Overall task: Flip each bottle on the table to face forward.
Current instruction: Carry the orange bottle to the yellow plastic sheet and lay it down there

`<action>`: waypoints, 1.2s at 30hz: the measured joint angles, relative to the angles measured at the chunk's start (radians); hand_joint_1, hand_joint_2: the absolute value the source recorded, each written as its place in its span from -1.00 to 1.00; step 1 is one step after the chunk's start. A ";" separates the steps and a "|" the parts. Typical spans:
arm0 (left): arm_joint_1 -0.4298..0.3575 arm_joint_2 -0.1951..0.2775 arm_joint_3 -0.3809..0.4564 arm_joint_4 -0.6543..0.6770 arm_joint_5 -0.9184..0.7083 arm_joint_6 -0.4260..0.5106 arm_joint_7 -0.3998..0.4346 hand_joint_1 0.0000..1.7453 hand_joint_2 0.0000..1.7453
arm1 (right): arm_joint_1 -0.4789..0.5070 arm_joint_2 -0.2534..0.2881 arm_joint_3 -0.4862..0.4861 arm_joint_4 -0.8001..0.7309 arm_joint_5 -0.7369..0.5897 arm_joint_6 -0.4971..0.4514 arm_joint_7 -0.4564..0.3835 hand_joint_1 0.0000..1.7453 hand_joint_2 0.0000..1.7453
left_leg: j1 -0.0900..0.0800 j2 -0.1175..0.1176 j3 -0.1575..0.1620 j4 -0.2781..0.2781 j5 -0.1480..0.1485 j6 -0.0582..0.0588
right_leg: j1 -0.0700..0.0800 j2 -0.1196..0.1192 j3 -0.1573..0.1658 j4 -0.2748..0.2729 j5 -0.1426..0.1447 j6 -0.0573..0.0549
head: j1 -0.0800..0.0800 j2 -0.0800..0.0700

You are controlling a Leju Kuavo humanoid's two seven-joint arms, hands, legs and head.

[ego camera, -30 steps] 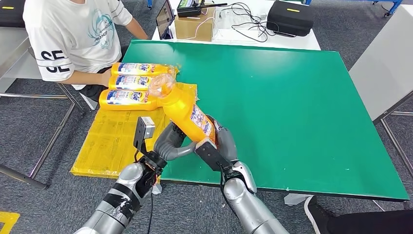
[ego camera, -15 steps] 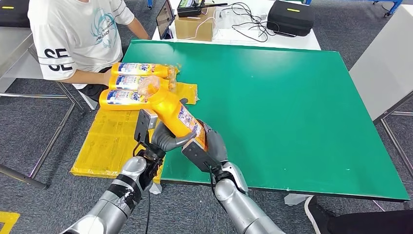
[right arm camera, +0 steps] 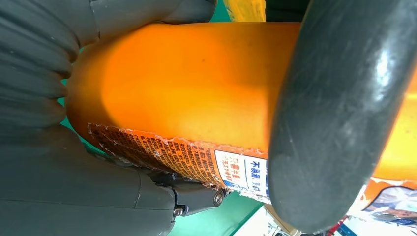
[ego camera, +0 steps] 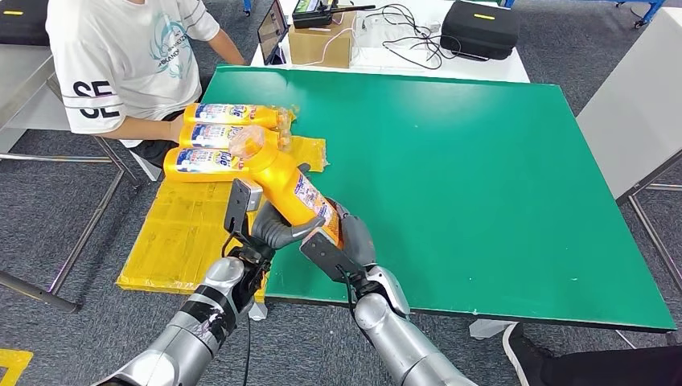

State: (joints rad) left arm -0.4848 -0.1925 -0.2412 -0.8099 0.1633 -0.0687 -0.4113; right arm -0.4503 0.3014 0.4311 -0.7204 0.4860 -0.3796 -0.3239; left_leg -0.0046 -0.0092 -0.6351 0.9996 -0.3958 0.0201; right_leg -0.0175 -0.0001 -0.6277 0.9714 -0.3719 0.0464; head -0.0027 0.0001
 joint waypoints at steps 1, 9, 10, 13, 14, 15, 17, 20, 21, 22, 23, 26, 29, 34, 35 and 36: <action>0.000 0.000 0.000 0.001 0.000 0.000 0.000 -1.00 1.00 | 0.000 0.000 0.000 0.001 0.000 0.000 0.000 1.00 1.00 | 0.000 0.000 0.000 0.000 0.000 0.000 | 0.000 0.000 0.000 0.000 0.000 0.000 | 0.000 0.000; -0.001 0.000 0.001 0.004 0.000 0.000 0.000 -1.00 1.00 | -0.001 0.000 0.000 0.005 0.000 0.000 0.000 1.00 1.00 | 0.000 0.000 0.000 0.000 0.000 0.000 | 0.000 0.000 0.000 0.000 0.000 0.000 | 0.000 0.000; -0.001 0.000 0.001 0.005 0.000 0.000 0.000 -1.00 1.00 | -0.001 0.000 0.001 0.005 0.000 0.000 0.000 1.00 1.00 | 0.000 0.000 0.000 0.000 0.000 0.000 | 0.000 0.000 0.000 0.000 0.000 0.000 | 0.000 0.000; -0.003 -0.001 0.003 0.008 0.000 0.000 0.000 -1.00 1.00 | -0.002 0.000 0.002 0.007 0.000 0.000 0.000 1.00 1.00 | 0.000 0.000 0.000 0.000 0.000 0.000 | 0.000 0.000 0.000 0.000 0.000 0.000 | 0.000 0.000; -0.003 -0.002 0.004 0.009 0.000 0.000 0.000 -1.00 1.00 | -0.003 0.000 0.002 0.007 0.000 0.000 0.000 1.00 1.00 | 0.000 0.000 0.000 0.000 0.000 0.000 | 0.000 0.000 0.000 0.000 0.000 0.000 | 0.000 0.000; -0.003 -0.002 0.004 0.009 0.000 0.000 0.000 -1.00 1.00 | -0.003 0.000 0.003 0.007 0.000 0.000 0.000 1.00 1.00 | 0.000 0.000 0.000 0.000 0.000 0.000 | 0.000 0.000 0.000 0.000 0.000 0.000 | 0.000 0.000; -0.004 -0.002 0.004 0.009 0.000 0.000 0.000 -1.00 1.00 | -0.004 0.000 0.005 0.008 0.000 0.000 0.001 1.00 1.00 | 0.000 0.000 0.000 0.000 0.000 0.000 | 0.000 0.000 0.000 0.000 0.000 0.000 | 0.000 0.000; -0.004 -0.002 0.005 0.009 0.000 0.000 0.000 -1.00 1.00 | -0.005 0.000 0.006 0.008 -0.001 0.000 0.001 1.00 1.00 | 0.000 0.000 0.000 0.000 0.000 0.000 | 0.000 0.000 0.000 0.000 0.000 0.000 | 0.000 0.000; -0.004 -0.002 0.005 0.009 0.000 0.000 0.000 -0.50 1.00 | -0.005 0.000 0.007 0.008 -0.001 0.000 0.001 0.50 1.00 | 0.000 0.000 0.000 0.000 0.000 0.000 | 0.000 0.000 0.000 0.000 0.000 0.000 | 0.000 0.000; -0.005 -0.002 0.005 0.009 0.000 0.000 0.000 0.00 1.00 | -0.005 0.000 0.007 0.009 -0.001 0.000 0.001 0.00 1.00 | 0.000 0.000 0.000 0.000 0.000 0.000 | 0.000 0.000 0.000 0.000 0.000 0.000 | 0.000 0.000; -0.005 -0.002 0.005 0.009 0.000 0.000 0.000 0.50 1.00 | -0.004 0.000 0.008 0.009 0.000 0.000 0.000 -0.50 1.00 | 0.000 0.000 0.000 0.000 0.000 0.000 | 0.000 0.000 0.000 0.000 0.000 0.000 | 0.000 0.000; -0.019 0.010 0.015 0.012 0.015 0.027 -0.029 1.00 1.00 | 0.003 -0.001 0.016 0.007 -0.032 -0.004 -0.016 -1.00 1.00 | 0.000 0.000 0.000 0.000 0.000 0.000 | 0.000 0.000 0.000 0.000 0.000 0.000 | 0.000 0.000; -0.054 0.053 0.095 0.012 0.044 0.058 -0.089 1.00 1.00 | 0.024 -0.028 -0.008 -0.029 -0.110 -0.002 -0.042 -1.00 1.00 | 0.000 0.001 0.000 0.000 0.000 0.000 | 0.000 0.001 0.000 0.000 0.000 0.000 | 0.000 0.000; -0.075 0.094 0.194 0.012 0.035 0.055 -0.104 1.00 1.00 | 0.041 -0.064 -0.034 -0.072 -0.123 0.004 -0.044 -1.00 1.00 | 0.000 0.000 0.000 0.000 0.001 0.000 | 0.000 0.000 0.000 0.000 0.000 0.000 | 0.000 0.000; -0.075 0.094 0.202 0.012 0.028 0.055 -0.104 1.00 1.00 | 0.043 -0.064 -0.035 -0.077 -0.121 0.003 -0.043 -1.00 1.00 | 0.000 0.000 0.000 0.000 0.001 0.000 | 0.000 0.000 0.000 0.000 0.000 0.000 | 0.000 0.000; -0.075 0.094 0.210 0.012 0.021 0.054 -0.105 1.00 1.00 | 0.044 -0.065 -0.036 -0.080 -0.120 0.003 -0.043 -1.00 1.00 | 0.000 0.000 0.000 0.000 0.001 0.000 | 0.000 0.000 0.000 0.000 0.000 0.000 | 0.000 0.000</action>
State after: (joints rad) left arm -0.5601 -0.0983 -0.0316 -0.7977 0.1846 -0.0149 -0.5164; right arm -0.4062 0.2366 0.3951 -0.8003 0.3659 -0.3765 -0.3674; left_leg -0.0043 -0.0090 -0.6355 0.9997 -0.3945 0.0206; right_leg -0.0173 -0.0004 -0.6278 0.9718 -0.3716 0.0461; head -0.0024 0.0001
